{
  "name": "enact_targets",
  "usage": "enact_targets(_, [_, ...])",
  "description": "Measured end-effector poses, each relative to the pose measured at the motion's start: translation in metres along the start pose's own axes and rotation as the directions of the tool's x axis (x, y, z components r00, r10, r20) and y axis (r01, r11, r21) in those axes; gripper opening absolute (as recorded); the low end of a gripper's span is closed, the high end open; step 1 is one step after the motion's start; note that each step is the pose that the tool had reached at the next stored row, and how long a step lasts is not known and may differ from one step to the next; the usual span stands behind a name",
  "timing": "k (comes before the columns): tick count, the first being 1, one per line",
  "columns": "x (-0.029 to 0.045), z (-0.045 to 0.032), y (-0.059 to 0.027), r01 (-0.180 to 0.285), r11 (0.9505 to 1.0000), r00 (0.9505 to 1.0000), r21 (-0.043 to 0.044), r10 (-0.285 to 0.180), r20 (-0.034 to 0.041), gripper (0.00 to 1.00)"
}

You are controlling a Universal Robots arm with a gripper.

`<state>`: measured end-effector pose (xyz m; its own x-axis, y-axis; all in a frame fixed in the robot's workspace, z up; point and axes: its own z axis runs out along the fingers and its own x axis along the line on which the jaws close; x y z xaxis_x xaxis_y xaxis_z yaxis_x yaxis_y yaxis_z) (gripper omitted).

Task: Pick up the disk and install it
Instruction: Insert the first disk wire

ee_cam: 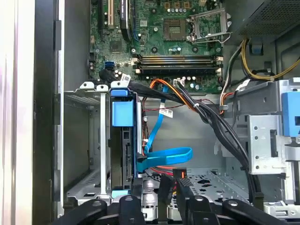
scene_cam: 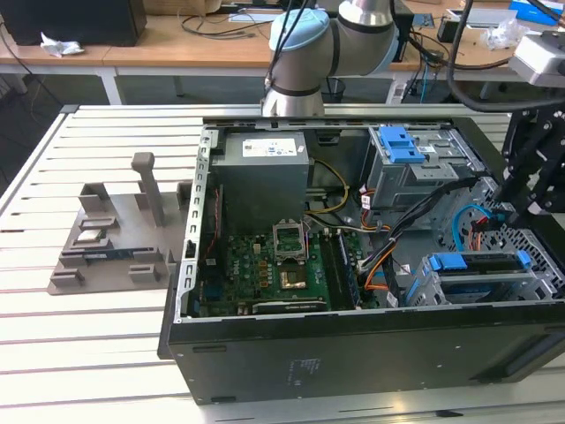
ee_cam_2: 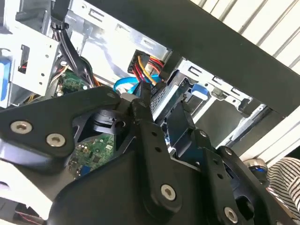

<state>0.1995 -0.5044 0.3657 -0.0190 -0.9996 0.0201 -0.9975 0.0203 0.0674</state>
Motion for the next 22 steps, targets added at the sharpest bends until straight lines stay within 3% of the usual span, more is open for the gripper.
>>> enact_targets(1, [0.0000, 0.0035, -0.0006, 0.000, 1.0000, 1.0000, -0.0002, 0.000, -0.0006, 0.42])
enact_targets(4, [0.0000, 0.0038, -0.0006, 0.000, 1.0000, 1.0000, -0.0002, 0.000, -0.0007, 0.40])
enact_targets(8, [0.0000, 0.0038, -0.0006, 0.000, 1.0000, 1.0000, -0.0002, 0.000, -0.0009, 0.16])
enact_targets(10, [0.0004, 0.0040, -0.0006, 0.000, 1.0000, 1.0000, -0.0003, 0.000, -0.0008, 0.16])
enact_targets(13, [0.0122, 0.0043, 0.0003, 0.000, 1.0000, 1.0000, -0.0003, 0.000, -0.0012, 0.16])
enact_targets(15, [0.0260, 0.0062, 0.0029, 0.000, 1.0000, 1.0000, -0.0003, 0.000, -0.0013, 0.16])
enact_targets(18, [0.0323, 0.0102, 0.0043, 0.001, 1.0000, 1.0000, -0.0002, -0.001, -0.0013, 0.16])
enact_targets(22, [0.0327, 0.0130, 0.0072, 0.004, 1.0000, 1.0000, -0.0001, -0.004, -0.0016, 0.16])
